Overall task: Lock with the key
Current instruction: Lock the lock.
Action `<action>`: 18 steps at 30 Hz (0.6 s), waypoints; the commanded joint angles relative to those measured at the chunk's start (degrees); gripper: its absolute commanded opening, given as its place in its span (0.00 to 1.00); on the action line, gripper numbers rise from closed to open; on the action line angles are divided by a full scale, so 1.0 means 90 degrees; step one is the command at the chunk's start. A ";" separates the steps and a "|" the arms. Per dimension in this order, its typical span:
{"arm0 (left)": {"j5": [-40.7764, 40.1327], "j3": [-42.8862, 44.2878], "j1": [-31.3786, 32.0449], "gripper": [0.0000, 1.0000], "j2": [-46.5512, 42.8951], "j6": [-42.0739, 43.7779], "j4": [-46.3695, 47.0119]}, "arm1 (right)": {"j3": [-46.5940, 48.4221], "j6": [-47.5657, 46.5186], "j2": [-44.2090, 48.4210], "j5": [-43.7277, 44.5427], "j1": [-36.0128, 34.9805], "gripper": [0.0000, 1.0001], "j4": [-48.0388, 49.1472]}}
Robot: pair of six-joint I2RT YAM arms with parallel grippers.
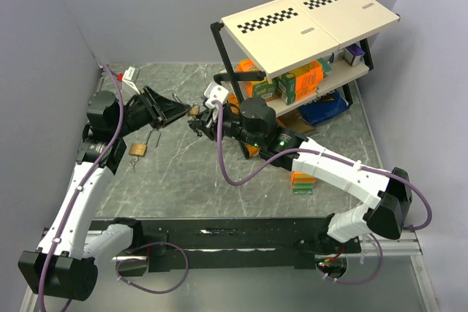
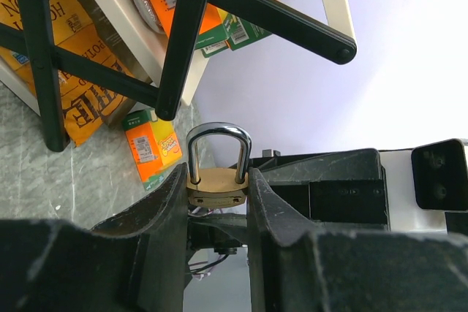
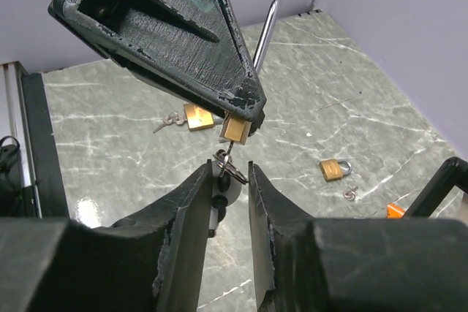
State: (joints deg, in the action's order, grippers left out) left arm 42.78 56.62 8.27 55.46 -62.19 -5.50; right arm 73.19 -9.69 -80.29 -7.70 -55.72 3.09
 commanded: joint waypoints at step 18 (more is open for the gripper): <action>-0.0028 0.0447 -0.0216 0.01 0.0175 -0.0082 0.0093 | -0.0163 -0.0222 0.0415 -0.0160 0.0020 0.00 0.0057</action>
State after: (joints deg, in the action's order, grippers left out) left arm 42.65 56.71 7.88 56.10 -62.46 -6.20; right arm 72.86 -11.51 -80.18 -9.43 -55.66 2.81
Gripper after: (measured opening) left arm 0.334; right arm 0.020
